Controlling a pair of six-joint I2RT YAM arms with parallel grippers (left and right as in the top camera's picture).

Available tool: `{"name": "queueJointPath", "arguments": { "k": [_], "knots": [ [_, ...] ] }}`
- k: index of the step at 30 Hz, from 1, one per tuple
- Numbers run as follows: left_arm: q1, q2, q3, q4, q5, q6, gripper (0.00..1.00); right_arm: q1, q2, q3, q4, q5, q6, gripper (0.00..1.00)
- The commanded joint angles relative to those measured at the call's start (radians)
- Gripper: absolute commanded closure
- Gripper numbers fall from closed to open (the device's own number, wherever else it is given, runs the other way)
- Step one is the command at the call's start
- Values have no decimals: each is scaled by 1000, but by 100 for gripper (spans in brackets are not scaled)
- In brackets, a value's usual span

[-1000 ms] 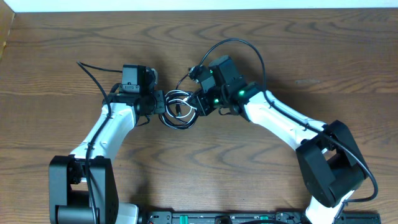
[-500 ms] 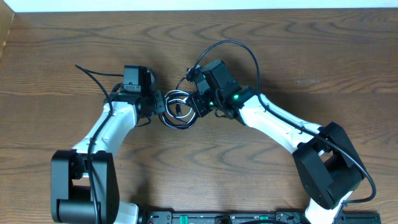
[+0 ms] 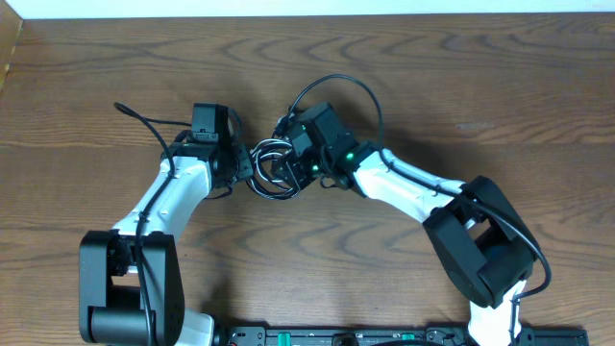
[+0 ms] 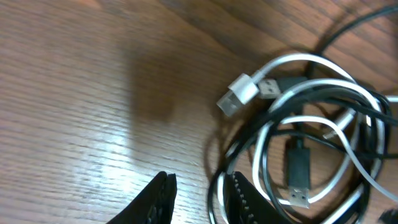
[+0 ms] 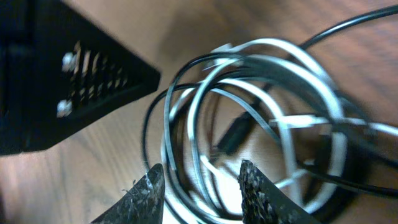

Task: Untangle cables

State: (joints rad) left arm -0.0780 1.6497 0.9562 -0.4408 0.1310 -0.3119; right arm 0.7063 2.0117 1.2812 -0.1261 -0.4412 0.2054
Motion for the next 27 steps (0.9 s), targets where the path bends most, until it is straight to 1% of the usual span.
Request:
{"name": "queueJointPath", "arguments": {
  "k": [1, 3, 5, 7, 10, 14, 18, 21, 23, 24, 25, 26, 27],
  "knots": [
    [17, 11, -6, -2, -61, -50, 70, 38, 34, -1, 3, -48, 3, 58],
    [29, 11, -6, -2, -61, -50, 70, 51, 50, 0, 3, -60, -15, 54],
    [48, 11, -6, -1, -61, -50, 70, 60, 66, 0, 5, -99, -28, 49],
    [69, 11, -6, 2, -49, -49, 70, 62, 80, 0, 7, -155, -28, 46],
    [98, 11, -6, 6, 4, -49, 69, 61, 93, 0, 7, -204, -28, 45],
    [123, 11, -6, 14, 61, -48, 69, 61, 101, -1, -1, -251, -32, 48],
    [124, 11, -6, 20, 100, -24, 69, 62, 101, 0, -9, -309, -72, 51],
    [124, 11, -6, 20, 108, -11, 69, 63, 101, 0, -16, -314, -80, 53],
    [124, 11, -6, 20, 108, -11, 69, 62, 101, 0, -16, -313, -80, 59],
    [124, 11, -6, 20, 108, -11, 69, 60, 101, 0, -18, -308, -80, 59],
    [124, 11, -6, 21, 108, -11, 68, 56, 101, 0, -19, -294, -80, 59],
    [124, 11, -6, 20, 108, -11, 67, 44, 98, 1, -14, -287, -79, 55],
    [124, 11, -6, 21, 108, -11, 66, 32, 93, 6, -10, -288, -74, 55]
  ]
}}
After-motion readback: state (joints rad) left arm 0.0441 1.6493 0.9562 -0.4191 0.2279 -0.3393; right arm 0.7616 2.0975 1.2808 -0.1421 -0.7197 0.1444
